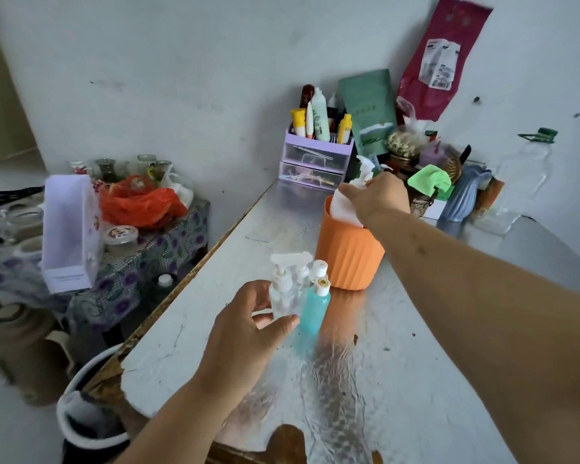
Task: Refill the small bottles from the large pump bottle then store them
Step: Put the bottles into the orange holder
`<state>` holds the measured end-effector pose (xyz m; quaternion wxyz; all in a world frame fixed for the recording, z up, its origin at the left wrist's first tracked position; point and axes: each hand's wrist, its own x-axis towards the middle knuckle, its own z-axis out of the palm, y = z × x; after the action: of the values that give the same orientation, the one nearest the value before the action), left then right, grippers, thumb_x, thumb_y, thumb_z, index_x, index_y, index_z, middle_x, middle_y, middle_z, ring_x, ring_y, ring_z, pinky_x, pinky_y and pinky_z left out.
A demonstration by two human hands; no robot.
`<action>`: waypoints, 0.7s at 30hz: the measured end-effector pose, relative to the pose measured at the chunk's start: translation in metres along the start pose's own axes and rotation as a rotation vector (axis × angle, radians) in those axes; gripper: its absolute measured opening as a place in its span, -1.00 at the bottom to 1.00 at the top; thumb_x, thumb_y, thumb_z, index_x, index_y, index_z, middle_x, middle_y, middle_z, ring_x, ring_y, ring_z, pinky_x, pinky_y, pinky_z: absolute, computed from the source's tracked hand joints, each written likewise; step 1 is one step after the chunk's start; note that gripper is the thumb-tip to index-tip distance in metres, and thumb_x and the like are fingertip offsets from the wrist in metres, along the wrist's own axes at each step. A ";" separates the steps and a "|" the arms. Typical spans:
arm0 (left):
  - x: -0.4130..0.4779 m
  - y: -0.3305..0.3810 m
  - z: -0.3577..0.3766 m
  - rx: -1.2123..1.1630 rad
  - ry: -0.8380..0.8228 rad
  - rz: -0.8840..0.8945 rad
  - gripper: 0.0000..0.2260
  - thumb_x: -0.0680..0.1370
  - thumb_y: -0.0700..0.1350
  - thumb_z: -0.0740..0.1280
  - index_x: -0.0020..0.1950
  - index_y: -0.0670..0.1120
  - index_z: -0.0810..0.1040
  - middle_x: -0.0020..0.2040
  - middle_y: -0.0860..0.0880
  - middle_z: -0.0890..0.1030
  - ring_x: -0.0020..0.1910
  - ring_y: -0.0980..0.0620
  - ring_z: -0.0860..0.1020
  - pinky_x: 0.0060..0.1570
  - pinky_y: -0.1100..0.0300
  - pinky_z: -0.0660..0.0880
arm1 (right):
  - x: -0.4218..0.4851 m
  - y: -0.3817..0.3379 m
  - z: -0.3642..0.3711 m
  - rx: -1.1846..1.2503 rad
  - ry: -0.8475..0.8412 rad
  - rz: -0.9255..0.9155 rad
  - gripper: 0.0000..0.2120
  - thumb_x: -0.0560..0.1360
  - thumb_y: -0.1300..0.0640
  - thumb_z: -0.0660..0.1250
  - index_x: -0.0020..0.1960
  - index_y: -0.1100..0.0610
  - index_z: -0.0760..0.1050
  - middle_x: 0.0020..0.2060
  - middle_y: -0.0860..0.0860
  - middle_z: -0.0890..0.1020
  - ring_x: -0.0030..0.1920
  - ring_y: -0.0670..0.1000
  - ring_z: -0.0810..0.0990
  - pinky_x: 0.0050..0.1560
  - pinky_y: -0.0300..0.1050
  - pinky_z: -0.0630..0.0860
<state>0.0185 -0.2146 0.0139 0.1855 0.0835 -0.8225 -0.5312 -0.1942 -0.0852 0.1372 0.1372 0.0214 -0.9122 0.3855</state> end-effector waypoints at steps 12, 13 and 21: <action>0.009 0.008 0.000 -0.014 0.003 -0.032 -0.66 0.44 0.10 0.46 0.14 0.15 0.44 0.12 0.22 0.61 0.08 0.22 0.59 -0.08 0.47 0.46 | -0.007 0.010 -0.004 -0.067 -0.197 -0.002 -0.64 0.51 -0.08 0.32 0.00 0.23 0.57 -0.14 0.12 0.63 -0.17 0.09 0.56 -0.27 -0.16 0.40; 0.010 0.010 0.001 -0.025 0.005 -0.032 -0.65 0.44 0.10 0.46 0.15 0.14 0.45 0.13 0.21 0.61 0.09 0.20 0.59 -0.04 0.43 0.48 | -0.009 0.011 -0.008 -0.070 -0.189 -0.023 -0.69 0.52 -0.04 0.31 0.03 0.22 0.57 -0.13 0.12 0.62 -0.16 0.09 0.56 -0.25 -0.15 0.41; 0.016 0.038 0.001 -0.077 0.030 0.031 -0.58 0.39 0.13 0.46 0.19 0.07 0.49 0.10 0.19 0.63 0.09 0.15 0.61 0.02 0.31 0.57 | -0.018 0.004 -0.044 0.204 -0.075 -0.137 -0.83 0.55 0.11 0.27 0.03 0.16 0.58 -0.30 0.00 0.60 -0.29 0.00 0.57 -0.20 -0.05 0.61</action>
<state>0.0057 -0.2030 0.0510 0.2089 0.0714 -0.7996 -0.5584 -0.1670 -0.0521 0.1588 0.1262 0.1119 -0.8692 0.4649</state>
